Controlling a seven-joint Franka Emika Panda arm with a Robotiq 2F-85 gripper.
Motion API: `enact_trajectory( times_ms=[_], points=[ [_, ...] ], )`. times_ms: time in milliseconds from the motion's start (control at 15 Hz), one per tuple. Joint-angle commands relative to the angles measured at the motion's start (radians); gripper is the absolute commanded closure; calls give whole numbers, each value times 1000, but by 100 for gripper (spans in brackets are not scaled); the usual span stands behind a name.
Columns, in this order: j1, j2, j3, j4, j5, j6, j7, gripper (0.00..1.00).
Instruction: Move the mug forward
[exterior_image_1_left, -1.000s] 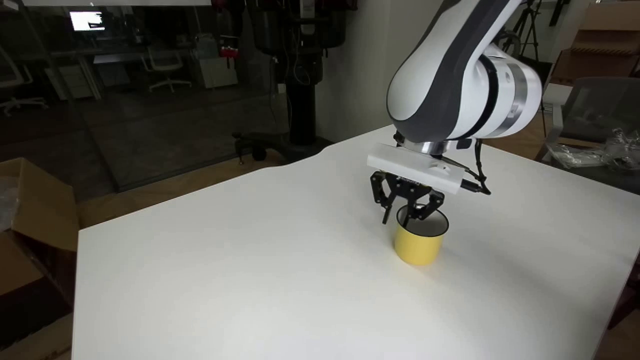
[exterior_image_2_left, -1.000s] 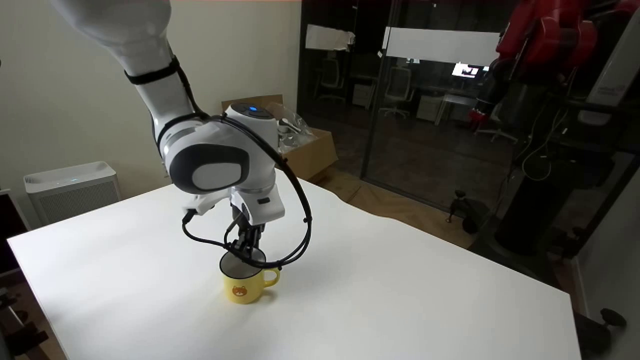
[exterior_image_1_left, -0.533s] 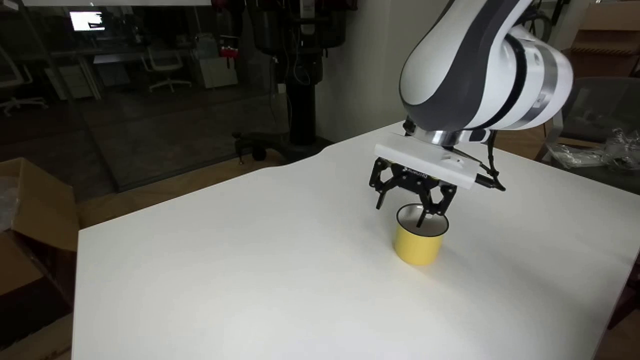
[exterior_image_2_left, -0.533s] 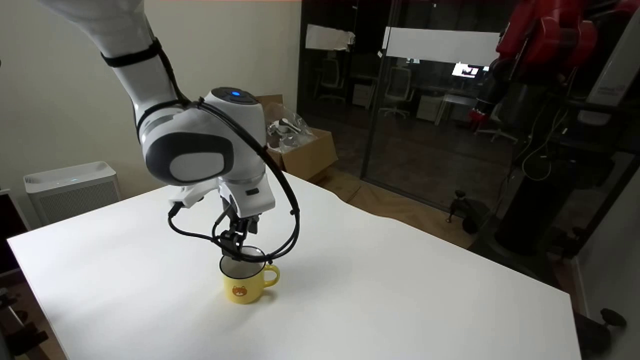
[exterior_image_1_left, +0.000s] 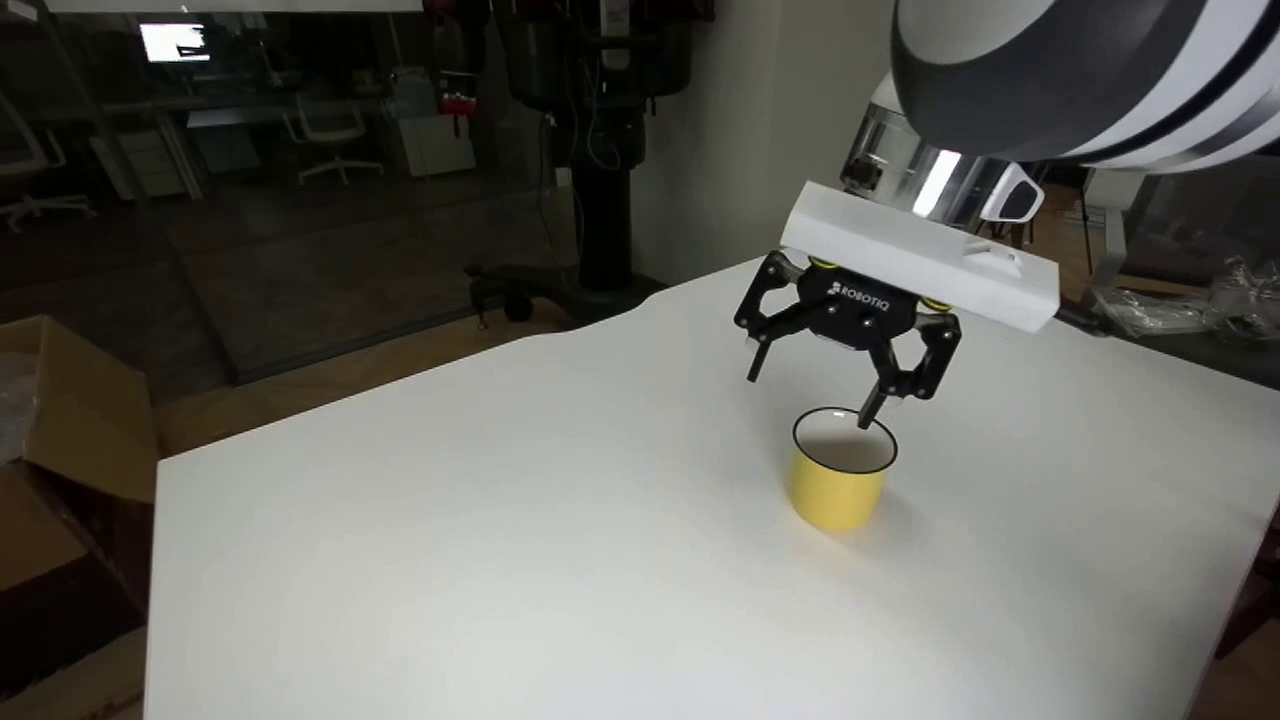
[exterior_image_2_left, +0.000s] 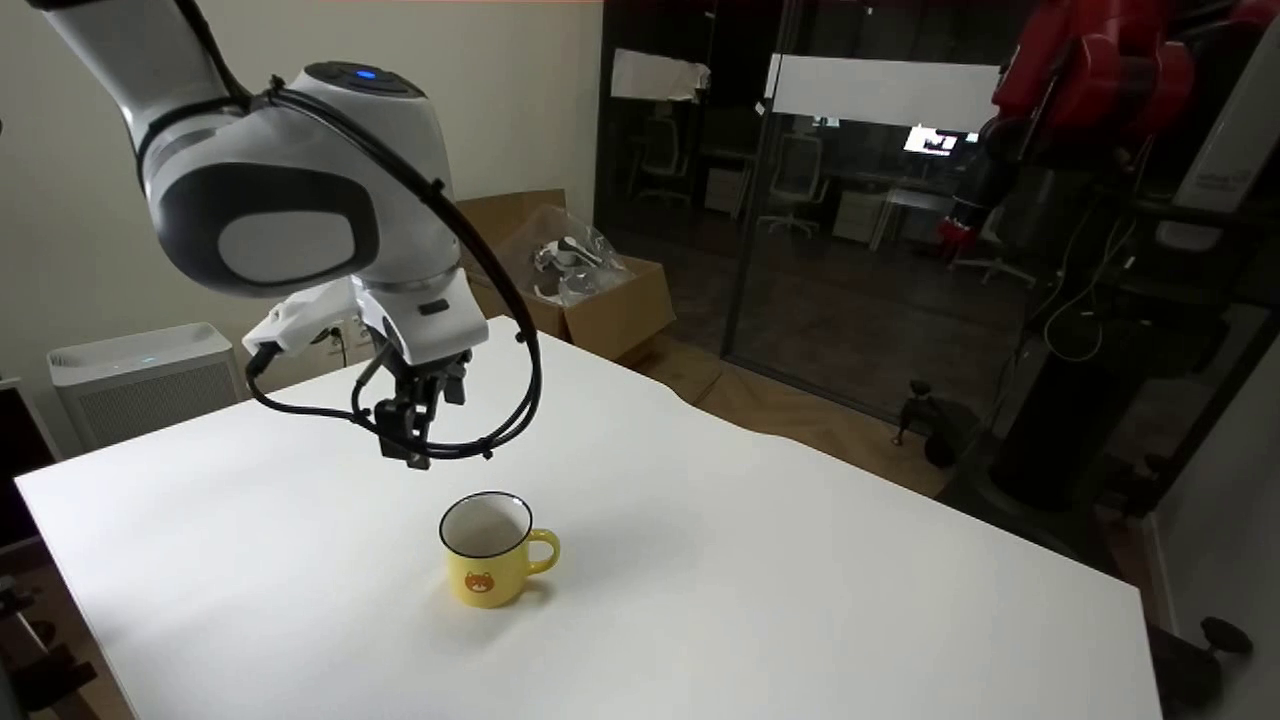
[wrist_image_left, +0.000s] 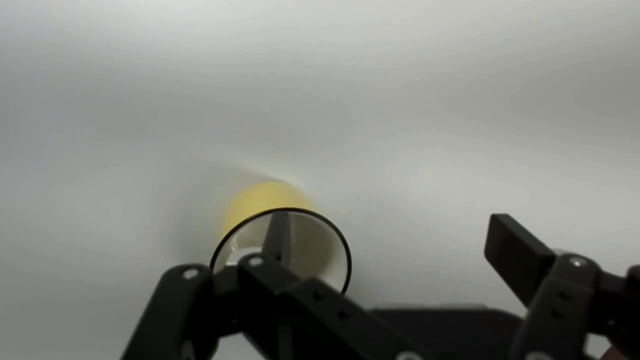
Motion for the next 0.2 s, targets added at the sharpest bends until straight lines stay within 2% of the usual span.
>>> enact_trajectory(
  times_ms=[0, 133],
  points=[
    [1, 4, -3, 1, -4, -2, 4, 0],
    [-1, 18, -7, 2, -5, -1, 4, 0]
  ],
)
